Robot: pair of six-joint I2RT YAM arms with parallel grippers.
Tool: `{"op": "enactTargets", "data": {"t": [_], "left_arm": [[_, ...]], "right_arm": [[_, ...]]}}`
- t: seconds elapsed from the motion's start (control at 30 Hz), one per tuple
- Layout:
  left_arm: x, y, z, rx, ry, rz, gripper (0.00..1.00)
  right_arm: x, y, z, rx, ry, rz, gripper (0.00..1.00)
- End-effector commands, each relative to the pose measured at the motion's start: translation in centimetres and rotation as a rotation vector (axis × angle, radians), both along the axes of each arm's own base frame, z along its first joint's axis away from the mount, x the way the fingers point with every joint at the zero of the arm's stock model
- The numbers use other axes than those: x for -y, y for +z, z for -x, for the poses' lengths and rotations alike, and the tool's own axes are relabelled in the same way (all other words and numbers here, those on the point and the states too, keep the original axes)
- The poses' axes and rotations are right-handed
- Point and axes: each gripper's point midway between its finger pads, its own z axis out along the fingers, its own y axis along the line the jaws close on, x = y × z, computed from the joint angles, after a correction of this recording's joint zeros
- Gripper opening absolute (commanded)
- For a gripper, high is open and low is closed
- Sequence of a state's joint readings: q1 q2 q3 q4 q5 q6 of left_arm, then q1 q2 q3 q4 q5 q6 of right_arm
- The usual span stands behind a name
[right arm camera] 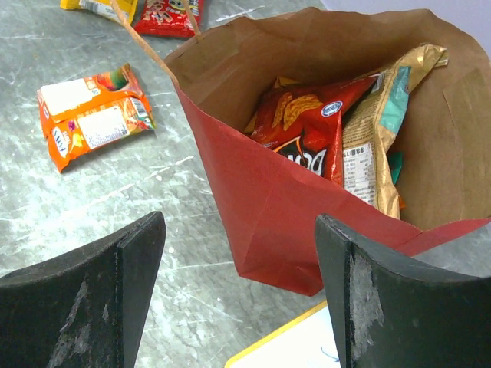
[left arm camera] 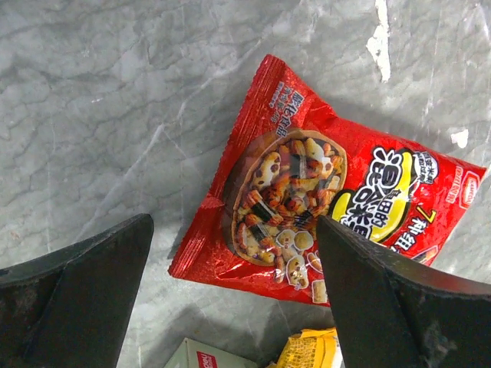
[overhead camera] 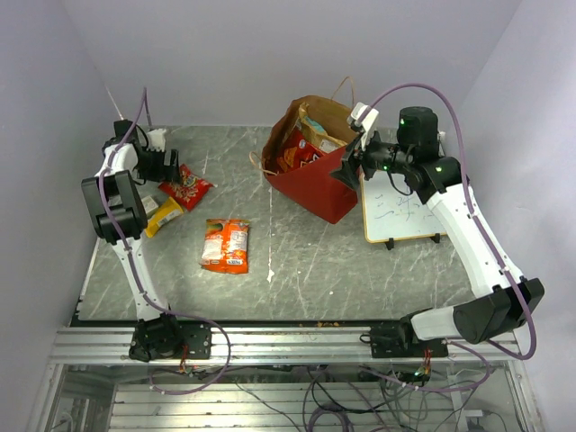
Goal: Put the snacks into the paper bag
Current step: Pick up the snack from the center of the board.
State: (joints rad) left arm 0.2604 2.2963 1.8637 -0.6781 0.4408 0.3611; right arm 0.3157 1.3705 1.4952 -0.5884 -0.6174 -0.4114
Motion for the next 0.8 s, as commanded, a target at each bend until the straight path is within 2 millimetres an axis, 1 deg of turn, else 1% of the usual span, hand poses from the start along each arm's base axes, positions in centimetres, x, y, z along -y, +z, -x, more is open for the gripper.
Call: {"op": "enactTargets", "data": {"t": [0.0,0.07,0.17,0.27,0.4,0.6,0.77], "left_arm": [[1.1,-0.7,1.2,-0.056,-0.094,0.058,1.00],[1.3,-1.4,1.8,-0.082,-0.108,0.070,0.99],[1.7,-2.1,2.7,-0.108,-0.127,0.081,0.94],[2.2,-2.7,3.7,-0.123,-0.138,0.098,0.87],[2.6,-3.4,4.7,-0.137,-0.139,0.114,0.75],[3.7,-3.1,5.5,-0.129,-0.159,0.161,0.57],[4.4,-2.0,5.5,-0.100,-0.184,0.198,0.41]], "right_arm": [[-0.4,-0.3,-0.1,-0.005,0.010,-0.007,0.78],[-0.5,-0.5,-0.2,-0.010,0.013,-0.008,0.78],[-0.6,-0.7,-0.3,-0.018,0.016,-0.009,0.78],[-0.6,-0.8,-0.3,-0.020,0.016,-0.008,0.78],[-0.6,-1.0,-0.4,-0.026,0.016,-0.007,0.79],[-0.7,-1.1,-0.6,-0.038,0.019,-0.008,0.79],[-0.7,-1.2,-0.7,-0.041,0.018,-0.006,0.79]]}}
